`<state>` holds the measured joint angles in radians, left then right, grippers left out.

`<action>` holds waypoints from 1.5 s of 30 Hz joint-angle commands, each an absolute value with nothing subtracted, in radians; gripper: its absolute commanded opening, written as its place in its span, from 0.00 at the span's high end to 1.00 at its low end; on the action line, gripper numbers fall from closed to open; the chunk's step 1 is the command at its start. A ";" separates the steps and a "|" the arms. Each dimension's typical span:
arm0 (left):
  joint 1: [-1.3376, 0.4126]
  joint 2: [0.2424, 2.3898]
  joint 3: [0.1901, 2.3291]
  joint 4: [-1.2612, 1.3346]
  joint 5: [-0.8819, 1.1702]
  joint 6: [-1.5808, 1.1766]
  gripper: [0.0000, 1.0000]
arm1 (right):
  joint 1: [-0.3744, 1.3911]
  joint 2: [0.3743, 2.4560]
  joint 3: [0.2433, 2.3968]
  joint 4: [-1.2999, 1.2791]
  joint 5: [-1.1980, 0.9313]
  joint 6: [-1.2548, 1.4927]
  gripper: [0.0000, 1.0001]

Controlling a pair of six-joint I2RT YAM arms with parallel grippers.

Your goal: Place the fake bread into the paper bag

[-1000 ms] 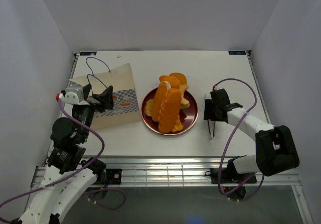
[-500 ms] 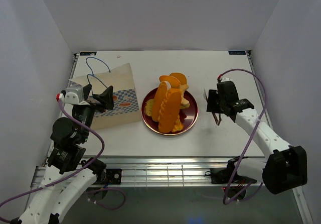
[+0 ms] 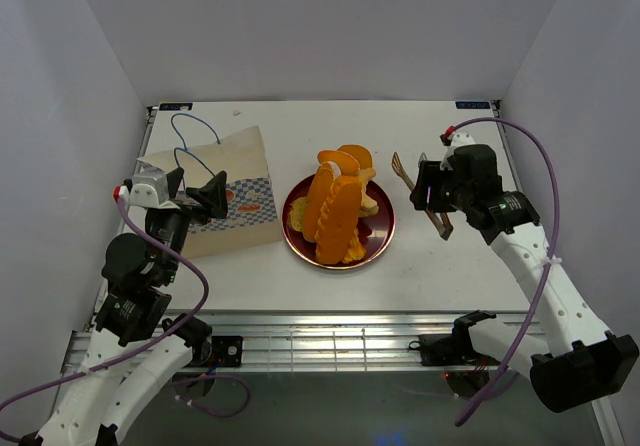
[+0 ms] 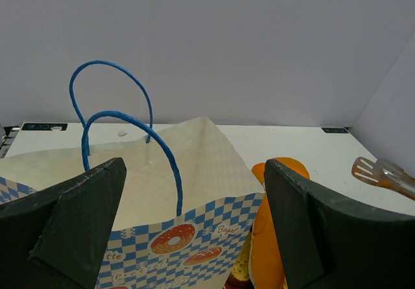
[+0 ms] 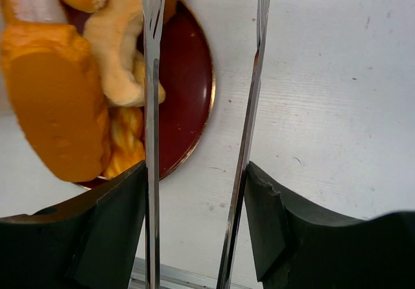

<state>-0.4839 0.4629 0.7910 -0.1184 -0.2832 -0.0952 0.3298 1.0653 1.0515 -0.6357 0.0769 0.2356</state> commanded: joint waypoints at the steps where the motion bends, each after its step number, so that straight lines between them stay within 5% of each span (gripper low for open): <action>1: -0.492 0.476 0.779 -0.103 -0.299 -0.103 0.02 | 0.339 1.005 1.135 -0.644 -0.078 0.204 0.36; 15: -0.494 0.488 0.772 -0.101 -0.327 -0.100 0.02 | 0.370 0.962 1.112 -0.584 -0.376 0.175 0.39; 45: -0.503 0.500 0.769 -0.098 -0.330 -0.098 0.02 | 0.495 1.086 1.034 -0.486 -0.202 0.186 0.38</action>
<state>-0.4961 0.4904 0.7761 -0.1108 -0.3256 -0.0971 0.4862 1.0824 1.0412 -0.5423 -0.2176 0.1829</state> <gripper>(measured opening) 0.979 0.616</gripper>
